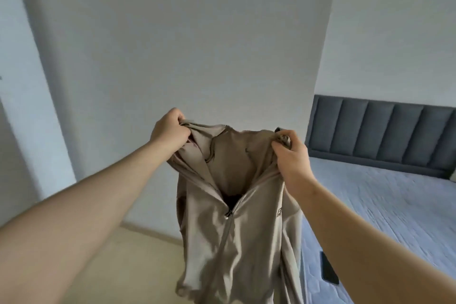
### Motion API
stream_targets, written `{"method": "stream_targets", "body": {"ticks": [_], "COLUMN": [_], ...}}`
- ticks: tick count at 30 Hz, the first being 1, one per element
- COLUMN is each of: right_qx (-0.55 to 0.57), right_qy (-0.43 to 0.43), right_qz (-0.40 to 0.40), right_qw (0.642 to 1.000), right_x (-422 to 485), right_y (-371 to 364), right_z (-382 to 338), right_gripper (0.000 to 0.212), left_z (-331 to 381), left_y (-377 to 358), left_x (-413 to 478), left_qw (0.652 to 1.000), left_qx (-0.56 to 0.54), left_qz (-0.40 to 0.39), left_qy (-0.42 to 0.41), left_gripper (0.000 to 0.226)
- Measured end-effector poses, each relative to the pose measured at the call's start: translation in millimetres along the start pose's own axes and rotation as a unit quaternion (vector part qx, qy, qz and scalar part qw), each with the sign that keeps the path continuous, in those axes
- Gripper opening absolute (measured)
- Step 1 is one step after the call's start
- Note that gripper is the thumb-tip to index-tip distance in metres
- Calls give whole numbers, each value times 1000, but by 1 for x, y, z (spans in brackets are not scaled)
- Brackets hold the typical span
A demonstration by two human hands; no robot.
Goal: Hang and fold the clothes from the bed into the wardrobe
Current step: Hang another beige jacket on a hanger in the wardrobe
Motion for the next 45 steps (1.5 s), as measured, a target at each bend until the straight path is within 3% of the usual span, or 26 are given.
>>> {"method": "stream_targets", "body": {"ticks": [4, 8, 10, 12, 14, 16, 19, 21, 23, 26, 30, 37, 45], "right_qx": [19, 39, 61, 81, 91, 101, 87, 63, 52, 64, 142, 159, 111], "right_qy": [30, 29, 18, 1, -2, -3, -3, 4, 23, 45, -18, -55, -33], "right_qz": [-36, -86, -108, -117, -135, -150, -207, -245, -287, -355, -441, -508, -594], "right_qw": [999, 995, 992, 990, 987, 984, 974, 967, 956, 932, 886, 845, 796], "right_x": [7, -4, -11, -15, -23, -32, -52, -68, -85, -117, -157, -191, -216], "right_y": [-96, -213, -268, -309, -360, -406, -479, -521, -565, -631, -703, -845, -1002], "right_z": [-44, -81, -96, -108, -118, -126, -138, -145, -159, -184, -201, -230, -269], "right_gripper": [30, 36, 34, 32, 29, 25, 21, 23, 29, 34, 30, 22, 2], "left_z": [-43, -109, -135, -152, -178, -208, -261, -282, -299, -314, -338, -384, -436], "left_y": [115, 216, 263, 298, 339, 378, 425, 441, 473, 522, 572, 659, 750], "left_x": [37, 56, 67, 71, 69, 70, 57, 40, 35, 22, 14, 59, 123], "left_qw": [995, 985, 958, 909, 879, 894, 919, 889, 864, 841, 824, 809, 756], "left_qx": [4, 125, 253, 391, 442, 376, 102, -125, -214, -226, -253, -230, -324], "left_qz": [95, 109, 119, 122, 118, 129, 146, 187, 241, 300, 330, 385, 469], "left_qy": [14, 50, 65, 80, 131, 205, 352, 398, 387, 389, 385, 379, 322], "left_gripper": [24, 24, 29, 30, 26, 28, 21, 27, 37, 32, 27, 29, 30]}}
Point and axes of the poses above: each hand's wrist, its own x-axis towards the middle knuckle, its own y-axis out of the back of the hand, z = x × y, the point moved 8 cm from there along x, towards the middle knuckle, and after that the axes turned 9 degrees about -x, right-handed, at the moved point
